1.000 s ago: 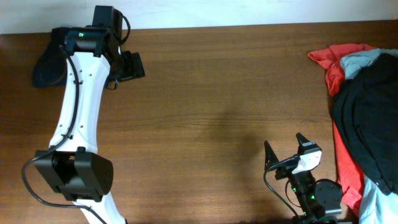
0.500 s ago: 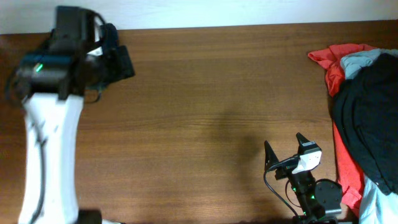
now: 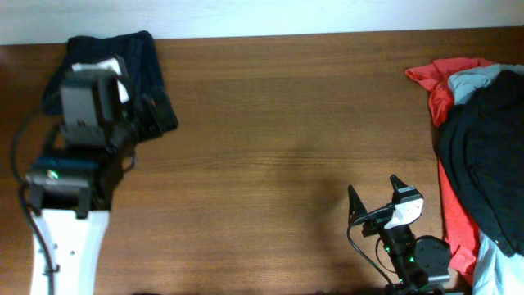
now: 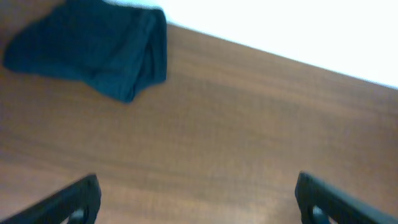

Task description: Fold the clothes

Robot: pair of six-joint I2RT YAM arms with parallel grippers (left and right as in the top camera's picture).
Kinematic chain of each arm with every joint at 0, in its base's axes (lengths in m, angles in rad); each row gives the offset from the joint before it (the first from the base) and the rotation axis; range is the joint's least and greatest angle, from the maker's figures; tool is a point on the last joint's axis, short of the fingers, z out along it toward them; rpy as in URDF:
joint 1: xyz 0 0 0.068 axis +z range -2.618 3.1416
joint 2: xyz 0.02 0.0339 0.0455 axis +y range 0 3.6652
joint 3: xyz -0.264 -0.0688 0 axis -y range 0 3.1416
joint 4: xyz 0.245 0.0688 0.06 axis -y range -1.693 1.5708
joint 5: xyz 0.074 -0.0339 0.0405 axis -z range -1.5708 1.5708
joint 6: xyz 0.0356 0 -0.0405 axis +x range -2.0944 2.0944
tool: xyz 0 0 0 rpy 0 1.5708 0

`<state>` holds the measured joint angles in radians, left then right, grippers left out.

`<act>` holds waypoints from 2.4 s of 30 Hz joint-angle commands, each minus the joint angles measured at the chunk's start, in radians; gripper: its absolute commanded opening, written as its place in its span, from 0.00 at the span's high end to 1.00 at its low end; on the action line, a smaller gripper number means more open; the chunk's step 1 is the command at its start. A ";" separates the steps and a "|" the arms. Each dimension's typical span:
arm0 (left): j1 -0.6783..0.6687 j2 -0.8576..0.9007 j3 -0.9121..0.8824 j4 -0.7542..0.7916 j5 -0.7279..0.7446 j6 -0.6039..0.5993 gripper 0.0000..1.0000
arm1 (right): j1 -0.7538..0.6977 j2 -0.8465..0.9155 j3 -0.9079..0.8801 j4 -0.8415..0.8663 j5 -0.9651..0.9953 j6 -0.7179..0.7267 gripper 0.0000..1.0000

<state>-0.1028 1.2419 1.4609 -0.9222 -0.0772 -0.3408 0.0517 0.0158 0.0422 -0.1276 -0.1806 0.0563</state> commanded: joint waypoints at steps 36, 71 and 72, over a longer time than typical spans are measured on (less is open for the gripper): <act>-0.004 -0.657 -1.436 1.157 0.002 -0.009 0.01 | -0.006 -0.008 -0.007 -0.003 0.009 0.004 0.01; -0.004 -1.237 -1.452 0.852 -0.050 0.366 0.01 | -0.006 -0.008 -0.007 -0.003 0.009 0.004 0.01; -0.004 -1.237 -1.452 0.852 -0.050 0.372 0.01 | -0.006 -0.008 -0.007 -0.003 0.009 0.004 0.01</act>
<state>-0.1028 0.0204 0.0116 -0.0639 -0.1577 -0.0521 0.0517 0.0158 0.0422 -0.1276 -0.1806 0.0563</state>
